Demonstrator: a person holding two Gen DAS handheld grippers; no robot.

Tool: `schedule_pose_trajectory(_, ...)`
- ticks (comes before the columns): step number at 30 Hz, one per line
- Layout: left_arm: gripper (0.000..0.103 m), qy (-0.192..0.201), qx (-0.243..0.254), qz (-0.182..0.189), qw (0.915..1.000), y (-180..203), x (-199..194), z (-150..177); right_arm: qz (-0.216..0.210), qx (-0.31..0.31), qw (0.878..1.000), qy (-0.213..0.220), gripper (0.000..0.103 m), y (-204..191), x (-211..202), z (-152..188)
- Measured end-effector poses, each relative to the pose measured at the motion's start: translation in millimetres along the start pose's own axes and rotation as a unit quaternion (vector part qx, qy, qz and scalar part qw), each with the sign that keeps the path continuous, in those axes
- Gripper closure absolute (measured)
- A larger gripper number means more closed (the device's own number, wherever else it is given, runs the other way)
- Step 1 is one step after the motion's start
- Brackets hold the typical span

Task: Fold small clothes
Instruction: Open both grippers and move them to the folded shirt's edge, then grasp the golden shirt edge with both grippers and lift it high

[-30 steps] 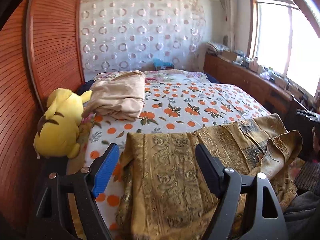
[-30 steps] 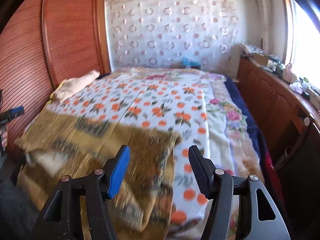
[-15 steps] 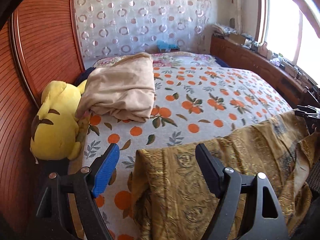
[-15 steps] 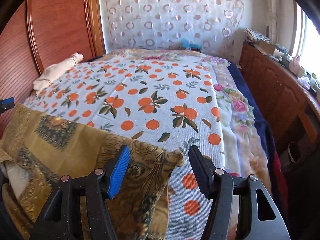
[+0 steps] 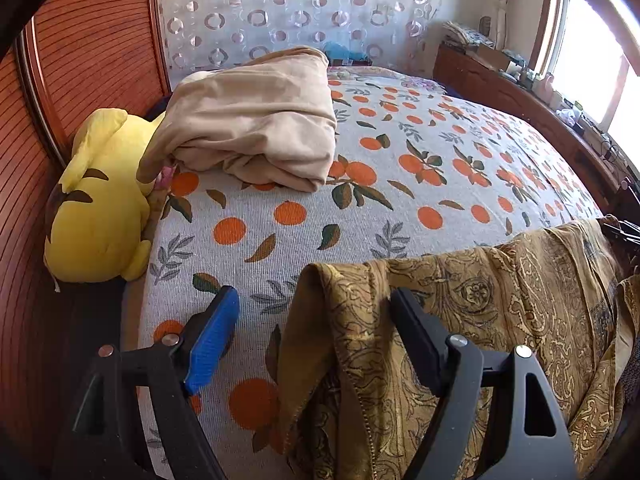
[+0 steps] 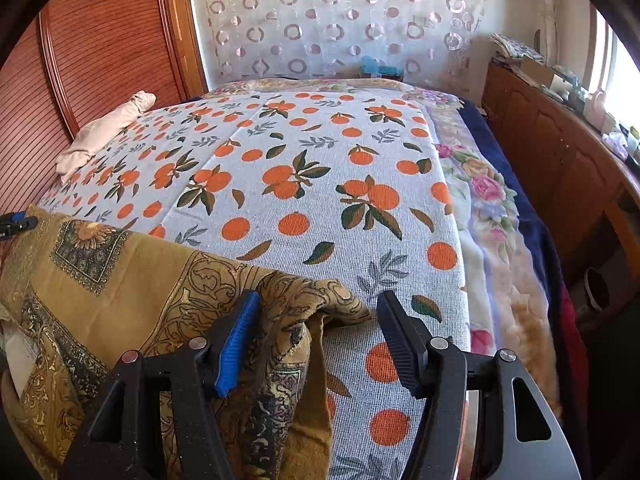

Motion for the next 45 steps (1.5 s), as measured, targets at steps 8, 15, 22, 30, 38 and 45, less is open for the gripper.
schedule_pose_trajectory(8, 0.024, 0.000, -0.001, 0.003, 1.0000, -1, 3, -5, -0.006, -0.004, 1.000, 0.002, 0.042, -6, -1, 8)
schedule_pose_trajectory(15, 0.035, -0.013, -0.012, 0.018, 0.9997, 1, 5, -10, -0.011, -0.034, 0.999, -0.001, 0.072, -24, -6, 9)
schedule_pose_trajectory(22, 0.042, -0.016, -0.013, 0.021, 0.9996, 1, 1, -7, -0.007, -0.046, 0.999, -0.004, 0.087, -34, -10, 9)
schedule_pose_trajectory(30, 0.078, -0.022, 0.000, 0.040, 0.9990, 15, -5, 0, 0.026, -0.071, 0.997, 0.023, 0.094, -42, -22, 13)
schedule_pose_trajectory(38, 0.095, 0.046, 0.032, 0.081, 0.9951, 44, -64, 2, 0.014, -0.051, 0.996, 0.077, 0.095, -50, -65, 11)
schedule_pose_trajectory(45, 0.096, 0.122, 0.041, 0.096, 0.9870, 59, -133, -7, 0.017, -0.059, 0.990, 0.128, 0.096, -60, -116, 7)
Point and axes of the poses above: each gripper's, at about its wrist camera, not at the fingertips, and x roughly the way its jaws point, y to its right, z to its underside, the point moved 7 cm from there along x, roughly the way its jaws point, and after that the axes turned 8 degrees about -x, right-handed, at the moved point
